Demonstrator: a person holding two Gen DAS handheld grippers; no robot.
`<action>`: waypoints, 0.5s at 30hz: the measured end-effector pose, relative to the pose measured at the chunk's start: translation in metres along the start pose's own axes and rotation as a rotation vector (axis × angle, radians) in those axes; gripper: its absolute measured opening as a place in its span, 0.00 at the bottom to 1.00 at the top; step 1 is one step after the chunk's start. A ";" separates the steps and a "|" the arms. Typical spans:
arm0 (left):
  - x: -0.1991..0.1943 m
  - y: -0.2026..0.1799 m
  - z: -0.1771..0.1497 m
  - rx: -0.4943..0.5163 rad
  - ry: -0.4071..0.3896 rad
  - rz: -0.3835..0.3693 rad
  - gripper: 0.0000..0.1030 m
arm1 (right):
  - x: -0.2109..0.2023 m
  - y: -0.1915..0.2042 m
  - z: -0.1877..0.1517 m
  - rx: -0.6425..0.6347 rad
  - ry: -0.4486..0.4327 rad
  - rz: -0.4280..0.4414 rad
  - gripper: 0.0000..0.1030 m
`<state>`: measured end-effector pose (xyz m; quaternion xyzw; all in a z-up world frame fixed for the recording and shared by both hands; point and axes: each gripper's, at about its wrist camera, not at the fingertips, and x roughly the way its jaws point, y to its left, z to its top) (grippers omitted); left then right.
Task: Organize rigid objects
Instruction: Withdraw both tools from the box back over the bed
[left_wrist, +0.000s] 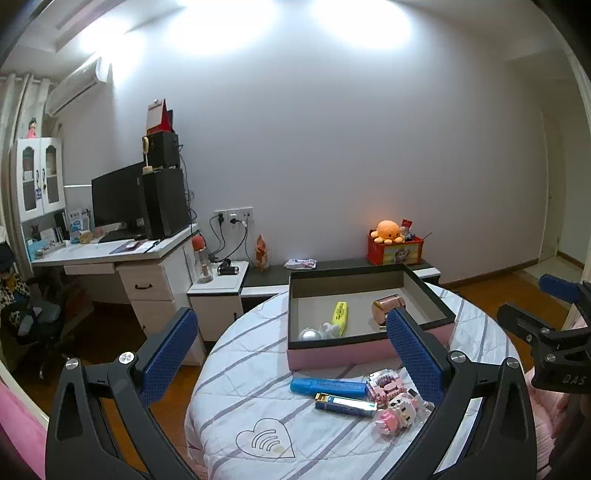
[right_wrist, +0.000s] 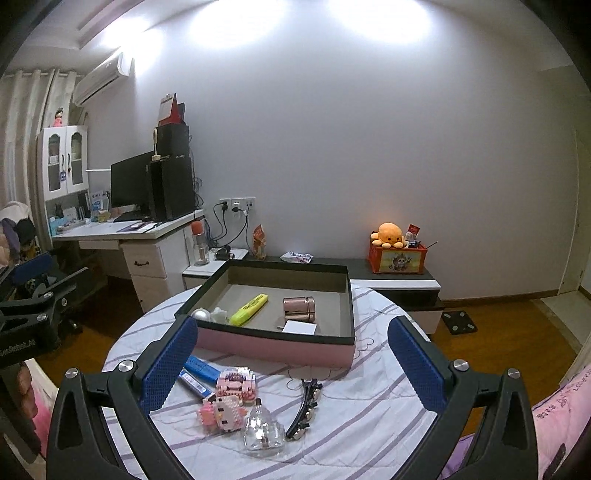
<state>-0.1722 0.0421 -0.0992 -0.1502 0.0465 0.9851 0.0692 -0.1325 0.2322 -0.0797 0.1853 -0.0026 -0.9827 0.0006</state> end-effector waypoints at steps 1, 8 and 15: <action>0.000 0.000 -0.001 -0.001 0.002 0.000 1.00 | 0.000 0.000 0.000 -0.001 0.001 0.000 1.00; 0.009 -0.003 -0.010 0.016 0.048 -0.002 1.00 | 0.003 -0.002 -0.008 0.006 0.029 -0.002 1.00; 0.029 -0.009 -0.033 0.045 0.136 -0.022 1.00 | 0.022 -0.007 -0.029 0.024 0.104 -0.005 1.00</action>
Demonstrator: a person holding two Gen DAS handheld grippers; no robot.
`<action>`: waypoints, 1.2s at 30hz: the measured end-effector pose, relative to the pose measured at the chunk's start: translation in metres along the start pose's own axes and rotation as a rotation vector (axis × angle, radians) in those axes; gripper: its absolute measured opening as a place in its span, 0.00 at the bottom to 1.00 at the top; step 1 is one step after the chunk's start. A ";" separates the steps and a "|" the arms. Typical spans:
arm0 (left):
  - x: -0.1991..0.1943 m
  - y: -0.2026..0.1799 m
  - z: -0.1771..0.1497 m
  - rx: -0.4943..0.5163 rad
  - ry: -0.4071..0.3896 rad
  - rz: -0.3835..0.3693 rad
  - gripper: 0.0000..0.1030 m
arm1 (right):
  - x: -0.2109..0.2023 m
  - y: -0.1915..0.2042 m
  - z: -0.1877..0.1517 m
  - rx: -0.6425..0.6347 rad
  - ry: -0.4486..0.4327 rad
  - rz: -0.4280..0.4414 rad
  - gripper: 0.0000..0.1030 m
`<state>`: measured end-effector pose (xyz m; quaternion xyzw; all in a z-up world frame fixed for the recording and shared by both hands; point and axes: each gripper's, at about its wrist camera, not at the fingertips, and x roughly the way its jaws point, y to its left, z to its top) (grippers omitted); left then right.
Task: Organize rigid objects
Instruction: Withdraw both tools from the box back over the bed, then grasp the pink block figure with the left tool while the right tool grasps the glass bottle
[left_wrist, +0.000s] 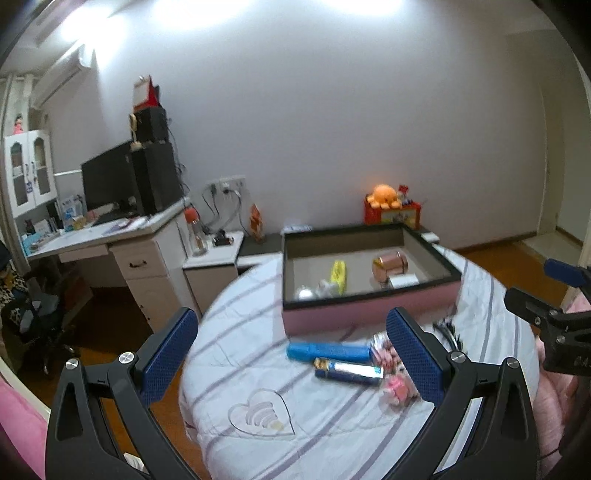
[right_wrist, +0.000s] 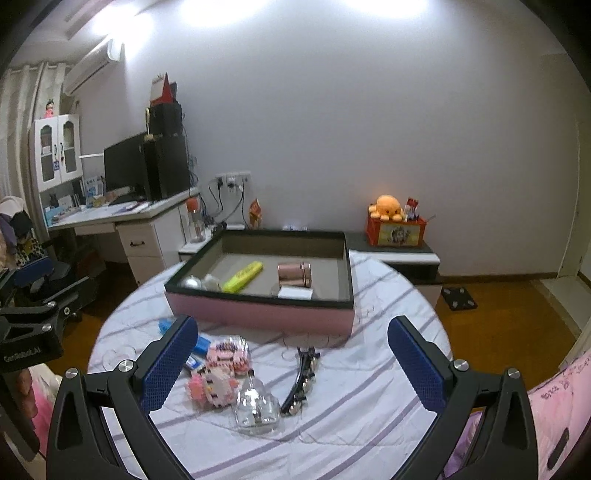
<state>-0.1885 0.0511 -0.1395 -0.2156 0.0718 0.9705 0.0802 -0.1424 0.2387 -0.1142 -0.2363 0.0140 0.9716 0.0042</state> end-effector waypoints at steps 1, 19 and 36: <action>0.005 -0.002 -0.004 0.003 0.017 -0.011 1.00 | 0.005 -0.001 -0.004 0.002 0.017 0.002 1.00; 0.047 -0.017 -0.056 0.058 0.229 -0.072 1.00 | 0.081 0.017 -0.073 0.010 0.303 0.137 0.66; 0.064 -0.054 -0.062 0.090 0.306 -0.192 1.00 | 0.074 -0.005 -0.070 -0.002 0.318 0.161 0.50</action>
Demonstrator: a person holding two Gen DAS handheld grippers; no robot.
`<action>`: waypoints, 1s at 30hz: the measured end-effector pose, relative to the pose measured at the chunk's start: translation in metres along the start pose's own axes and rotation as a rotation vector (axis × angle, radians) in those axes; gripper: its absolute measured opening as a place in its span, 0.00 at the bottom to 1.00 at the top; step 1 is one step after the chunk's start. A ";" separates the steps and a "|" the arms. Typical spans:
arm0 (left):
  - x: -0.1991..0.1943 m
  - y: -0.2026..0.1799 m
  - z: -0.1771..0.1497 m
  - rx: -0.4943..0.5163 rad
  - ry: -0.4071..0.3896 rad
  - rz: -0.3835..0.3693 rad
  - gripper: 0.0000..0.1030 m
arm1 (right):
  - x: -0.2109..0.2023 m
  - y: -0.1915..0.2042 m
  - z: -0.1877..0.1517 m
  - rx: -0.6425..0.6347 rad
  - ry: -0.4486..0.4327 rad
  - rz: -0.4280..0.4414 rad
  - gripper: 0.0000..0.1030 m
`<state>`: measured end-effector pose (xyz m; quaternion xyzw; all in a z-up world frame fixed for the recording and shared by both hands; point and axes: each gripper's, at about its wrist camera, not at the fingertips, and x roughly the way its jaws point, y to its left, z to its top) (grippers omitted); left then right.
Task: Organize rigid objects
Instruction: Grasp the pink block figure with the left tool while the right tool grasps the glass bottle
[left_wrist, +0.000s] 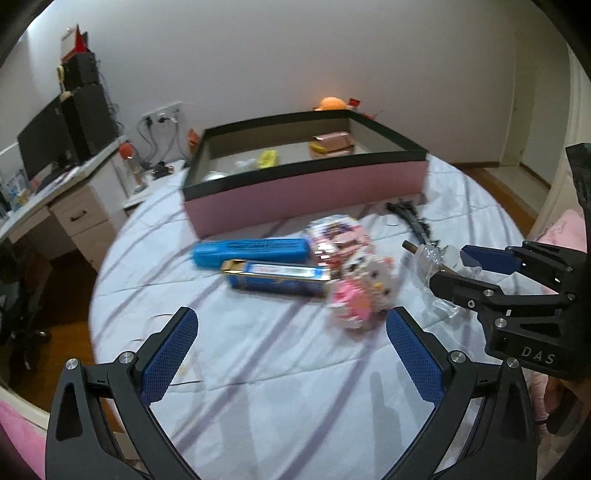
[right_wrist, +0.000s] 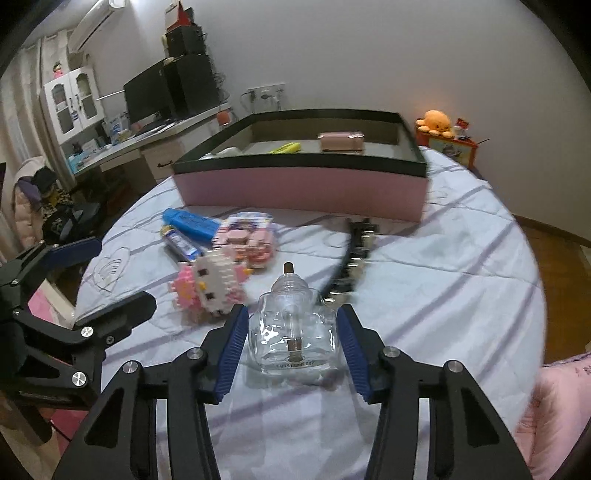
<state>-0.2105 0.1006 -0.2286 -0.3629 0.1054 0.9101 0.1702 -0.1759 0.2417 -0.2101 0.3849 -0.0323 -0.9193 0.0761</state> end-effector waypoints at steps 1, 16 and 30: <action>0.003 -0.004 0.001 -0.005 0.006 -0.011 1.00 | -0.002 -0.004 0.000 0.004 -0.002 -0.007 0.50; 0.047 -0.025 0.008 -0.071 0.106 -0.085 0.66 | 0.000 -0.037 -0.004 0.067 -0.017 0.025 0.50; 0.015 -0.012 -0.015 -0.008 0.130 -0.137 0.49 | 0.007 -0.008 -0.007 0.020 0.037 0.105 0.50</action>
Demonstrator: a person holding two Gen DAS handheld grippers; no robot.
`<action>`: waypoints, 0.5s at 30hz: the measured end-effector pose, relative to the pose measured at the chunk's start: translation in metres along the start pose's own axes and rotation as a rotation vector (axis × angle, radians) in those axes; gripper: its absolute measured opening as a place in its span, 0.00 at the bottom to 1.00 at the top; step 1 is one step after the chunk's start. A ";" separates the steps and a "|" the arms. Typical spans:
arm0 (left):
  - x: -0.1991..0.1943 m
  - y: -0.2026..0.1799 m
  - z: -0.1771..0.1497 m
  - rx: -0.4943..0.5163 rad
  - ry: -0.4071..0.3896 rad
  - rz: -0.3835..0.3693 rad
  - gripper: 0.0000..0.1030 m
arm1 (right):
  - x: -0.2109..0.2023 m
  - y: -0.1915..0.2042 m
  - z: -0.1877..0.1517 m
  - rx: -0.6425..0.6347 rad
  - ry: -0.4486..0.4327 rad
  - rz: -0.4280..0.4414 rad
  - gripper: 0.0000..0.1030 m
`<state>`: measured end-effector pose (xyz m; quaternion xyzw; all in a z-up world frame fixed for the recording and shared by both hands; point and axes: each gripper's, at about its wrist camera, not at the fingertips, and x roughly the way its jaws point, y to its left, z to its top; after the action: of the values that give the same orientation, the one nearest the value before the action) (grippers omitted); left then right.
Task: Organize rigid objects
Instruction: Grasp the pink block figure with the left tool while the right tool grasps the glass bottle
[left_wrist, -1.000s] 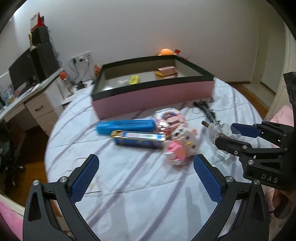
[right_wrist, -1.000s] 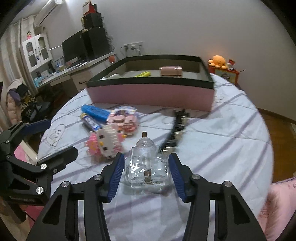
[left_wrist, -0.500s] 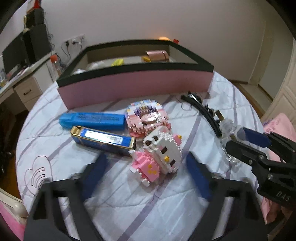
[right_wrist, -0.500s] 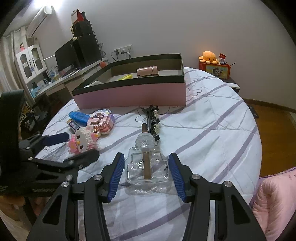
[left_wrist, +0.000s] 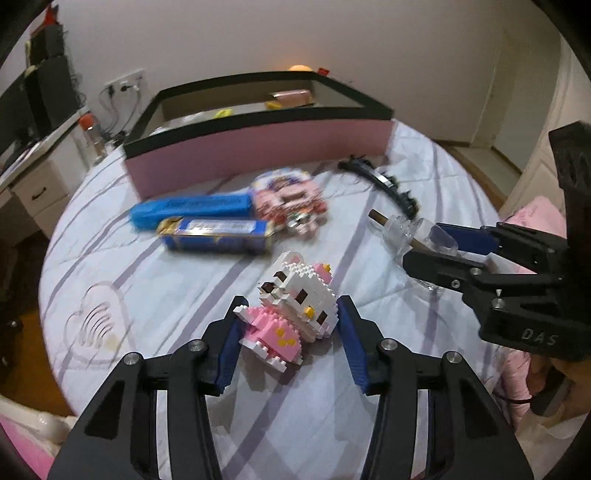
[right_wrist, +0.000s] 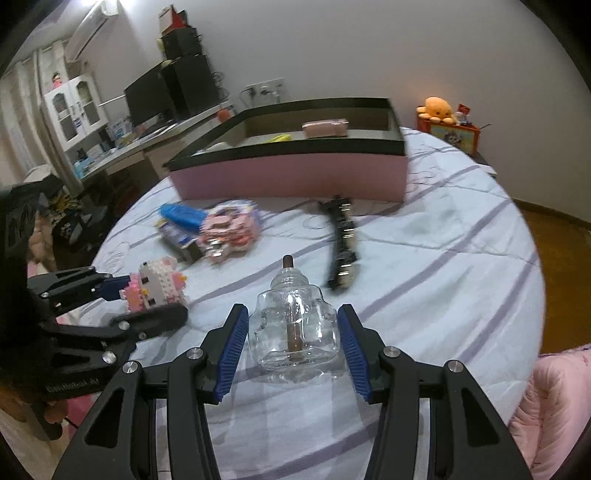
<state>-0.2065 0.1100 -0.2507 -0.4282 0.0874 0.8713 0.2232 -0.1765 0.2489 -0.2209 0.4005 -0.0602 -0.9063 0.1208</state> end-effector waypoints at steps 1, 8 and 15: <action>0.000 0.003 0.000 -0.010 -0.004 -0.010 0.49 | 0.003 0.003 -0.001 -0.004 0.009 0.005 0.50; 0.003 0.004 -0.002 -0.018 -0.019 0.009 0.51 | 0.015 0.013 -0.001 -0.029 0.016 -0.038 0.50; 0.004 0.003 -0.001 -0.002 -0.033 -0.002 0.44 | 0.012 0.016 -0.002 -0.030 -0.004 -0.051 0.50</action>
<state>-0.2095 0.1080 -0.2542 -0.4142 0.0825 0.8781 0.2249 -0.1803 0.2303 -0.2277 0.3984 -0.0366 -0.9106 0.1037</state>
